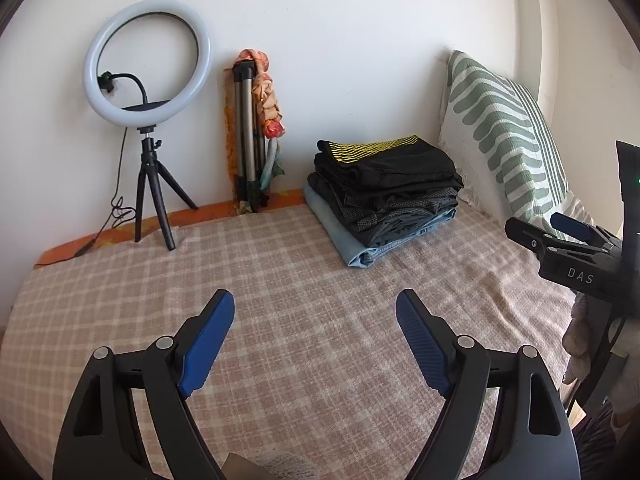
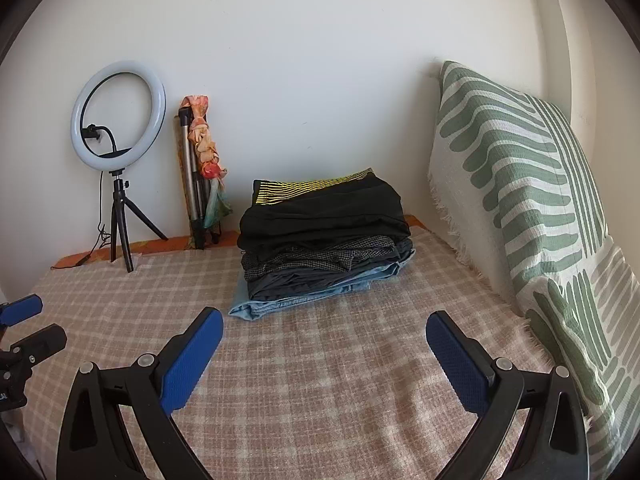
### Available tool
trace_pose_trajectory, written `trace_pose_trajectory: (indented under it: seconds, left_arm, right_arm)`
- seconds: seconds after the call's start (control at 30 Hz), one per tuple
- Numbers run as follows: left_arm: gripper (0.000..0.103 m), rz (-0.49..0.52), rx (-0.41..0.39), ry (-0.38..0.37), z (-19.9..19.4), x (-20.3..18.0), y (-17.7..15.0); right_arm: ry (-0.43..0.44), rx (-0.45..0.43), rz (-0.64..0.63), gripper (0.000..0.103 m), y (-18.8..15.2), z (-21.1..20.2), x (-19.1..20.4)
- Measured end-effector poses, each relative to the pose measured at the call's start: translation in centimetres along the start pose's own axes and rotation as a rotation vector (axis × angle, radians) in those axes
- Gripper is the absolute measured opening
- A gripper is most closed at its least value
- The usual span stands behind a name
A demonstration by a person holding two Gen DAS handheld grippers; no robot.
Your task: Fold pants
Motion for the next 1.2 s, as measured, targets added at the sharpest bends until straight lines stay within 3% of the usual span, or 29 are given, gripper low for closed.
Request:
trace_pose_trajectory:
  seconds: [1.2]
  left_arm:
    - [0.083,0.002,-0.022,-0.006,-0.26,0.02,-0.17]
  right_arm:
    - [-0.040,-0.032,0.003,0.103,-0.12,-0.46,-0.03]
Point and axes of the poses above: each gripper's, at about its wrist camera, not at the fingertips, and z roughly the way its jaws point, x to its left, y to its top, the point moved 2 cm from there along z, roughly the way its jaws point, and after that the axes turned 10 degrees about -x, right-handed, at the moved point
